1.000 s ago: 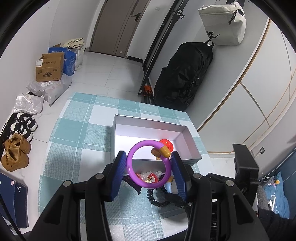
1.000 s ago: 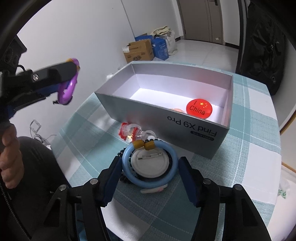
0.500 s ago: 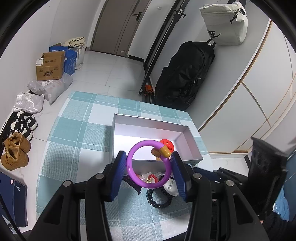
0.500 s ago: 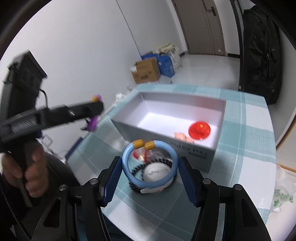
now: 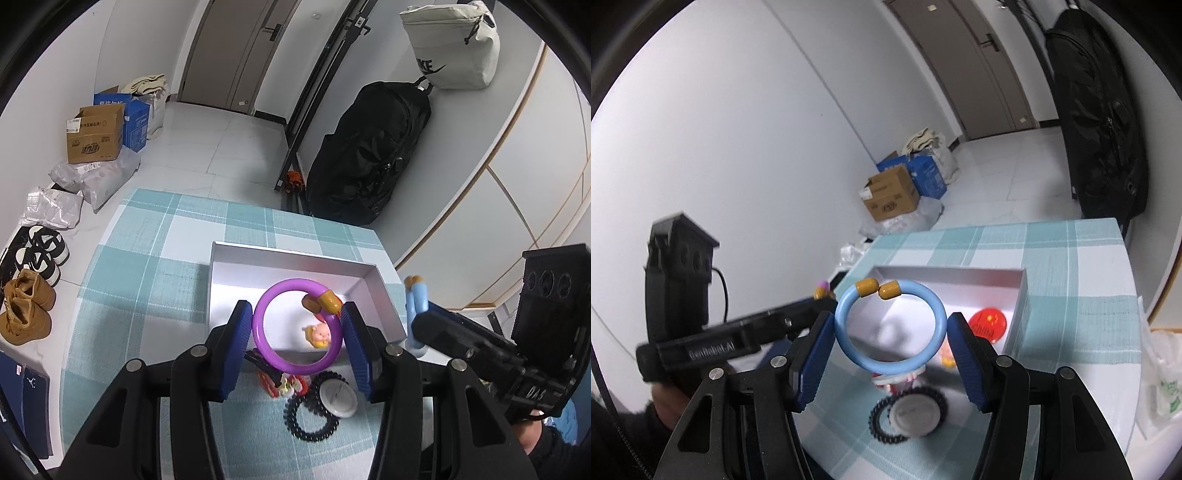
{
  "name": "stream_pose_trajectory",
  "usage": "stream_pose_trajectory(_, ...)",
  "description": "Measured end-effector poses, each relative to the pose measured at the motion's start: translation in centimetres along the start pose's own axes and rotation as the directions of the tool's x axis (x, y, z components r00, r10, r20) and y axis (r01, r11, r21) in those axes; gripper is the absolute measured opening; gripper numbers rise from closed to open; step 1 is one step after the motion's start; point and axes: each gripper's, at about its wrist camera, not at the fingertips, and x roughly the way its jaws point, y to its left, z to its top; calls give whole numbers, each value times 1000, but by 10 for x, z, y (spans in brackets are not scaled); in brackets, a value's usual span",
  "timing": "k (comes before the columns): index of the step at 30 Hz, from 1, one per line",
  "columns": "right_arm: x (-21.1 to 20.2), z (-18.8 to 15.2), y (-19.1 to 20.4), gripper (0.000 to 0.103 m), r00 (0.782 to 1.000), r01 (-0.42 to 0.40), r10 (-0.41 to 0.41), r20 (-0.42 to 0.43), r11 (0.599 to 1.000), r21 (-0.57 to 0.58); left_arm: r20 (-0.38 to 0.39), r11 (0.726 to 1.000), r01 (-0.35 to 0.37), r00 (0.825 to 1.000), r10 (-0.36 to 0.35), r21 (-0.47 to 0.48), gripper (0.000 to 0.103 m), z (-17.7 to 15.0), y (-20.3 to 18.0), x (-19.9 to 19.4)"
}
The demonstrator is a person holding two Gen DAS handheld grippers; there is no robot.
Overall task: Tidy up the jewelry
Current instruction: 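Lower both bangles into the silver box and open both tools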
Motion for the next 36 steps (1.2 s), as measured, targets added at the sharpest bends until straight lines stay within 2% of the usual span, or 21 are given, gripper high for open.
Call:
stream_pose_trajectory(8,20,17,-22,62,999,18,-16,-30,997,80,8,1000,3,1000,-3,14,44,16,-4,16)
stream_pose_trajectory(19,41,24,-44,62,994,66,-54,-93,989,132,-54,999,18,998,-20,-37,44,24,11,44)
stream_pose_trajectory(22,43,24,-47,62,995,61,-48,-88,987,148,-58,999,-27,998,26,-19,44,24,9,47)
stream_pose_trajectory(26,46,25,-48,62,995,53,-40,-94,988,145,-57,1000,-31,998,31,4,44,24,4,49)
stream_pose_trajectory(36,47,26,-49,64,996,53,-41,-82,987,152,-109,999,15,994,-18,-29,44,26,9,63)
